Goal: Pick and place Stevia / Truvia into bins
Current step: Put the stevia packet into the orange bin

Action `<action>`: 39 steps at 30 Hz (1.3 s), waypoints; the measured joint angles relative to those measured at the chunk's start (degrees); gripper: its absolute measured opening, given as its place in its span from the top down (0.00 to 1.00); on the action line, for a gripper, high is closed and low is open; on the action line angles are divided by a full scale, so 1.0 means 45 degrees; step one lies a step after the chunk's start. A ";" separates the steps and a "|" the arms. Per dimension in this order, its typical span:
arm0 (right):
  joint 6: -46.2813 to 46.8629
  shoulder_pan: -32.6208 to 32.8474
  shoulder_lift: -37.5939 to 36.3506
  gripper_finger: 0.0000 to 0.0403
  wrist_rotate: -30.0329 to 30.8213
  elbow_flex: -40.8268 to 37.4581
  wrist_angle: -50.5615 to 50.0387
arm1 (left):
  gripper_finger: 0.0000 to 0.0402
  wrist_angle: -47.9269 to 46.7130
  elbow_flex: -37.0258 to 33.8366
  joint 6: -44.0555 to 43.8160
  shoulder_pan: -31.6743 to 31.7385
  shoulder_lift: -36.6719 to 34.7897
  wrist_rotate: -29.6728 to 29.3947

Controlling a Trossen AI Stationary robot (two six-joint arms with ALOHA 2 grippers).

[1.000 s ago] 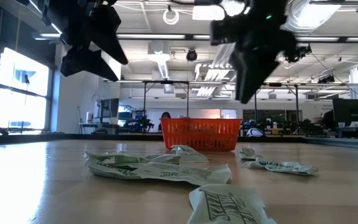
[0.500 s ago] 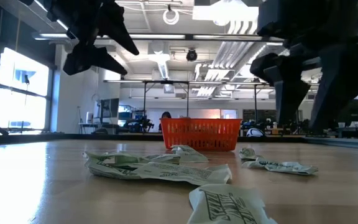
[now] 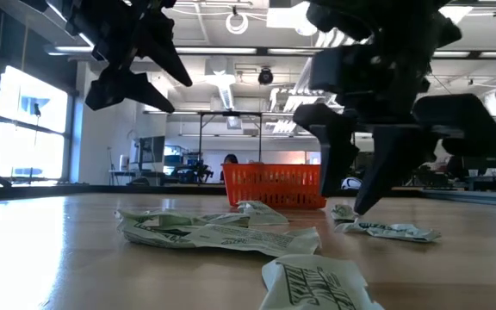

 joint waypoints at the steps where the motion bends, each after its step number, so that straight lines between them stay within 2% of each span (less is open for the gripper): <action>1: -0.0136 -0.0162 0.0006 0.49 -0.0241 -0.0004 -0.0013 | 0.40 -0.0024 -0.0002 0.0040 0.0000 0.0008 -0.0007; 4: -0.0250 -0.0595 0.0051 0.49 -0.1031 -0.0093 -0.0017 | 0.40 -0.0066 -0.0003 0.0060 0.0000 0.0049 -0.0007; 11: 0.0322 -0.0946 0.0113 0.51 -0.1400 -0.0102 -0.0806 | 0.40 -0.0063 -0.0003 0.0089 0.0000 0.0049 -0.0019; 14: 0.1386 -0.0932 0.0103 0.53 -0.1379 -0.0097 -0.1335 | 0.40 -0.0063 -0.0003 0.0089 0.0000 0.0049 -0.0021; 19: 0.3103 -0.0932 0.0093 0.65 -0.1406 -0.0092 -0.1827 | 0.40 -0.0067 -0.0003 0.0345 0.0000 0.0049 -0.0021; 24: 0.4824 -0.0927 -0.0074 0.84 -0.1258 -0.0101 -0.1818 | 0.40 -0.0068 -0.0003 0.0458 0.0000 0.0049 -0.0021; 28: 0.6065 -0.0932 -0.0911 0.97 -0.0385 -0.0138 -0.2059 | 0.40 -0.0068 -0.0003 0.0558 0.0000 0.0049 -0.0016; 33: 0.7768 -0.1196 -0.2829 0.95 0.1087 -0.0122 -0.2087 | 0.40 -0.0068 -0.0003 0.0871 0.0000 0.0049 -0.0027; 36: 0.8288 -0.1760 -0.3703 0.98 0.2273 -0.0114 -0.1634 | 0.40 -0.0077 -0.0003 0.0876 0.0005 0.0049 -0.0142; 39: 0.8085 -0.2697 -0.3701 0.97 0.2199 -0.0097 -0.0532 | 0.40 -0.0072 -0.0003 0.0889 0.0005 0.0049 -0.0364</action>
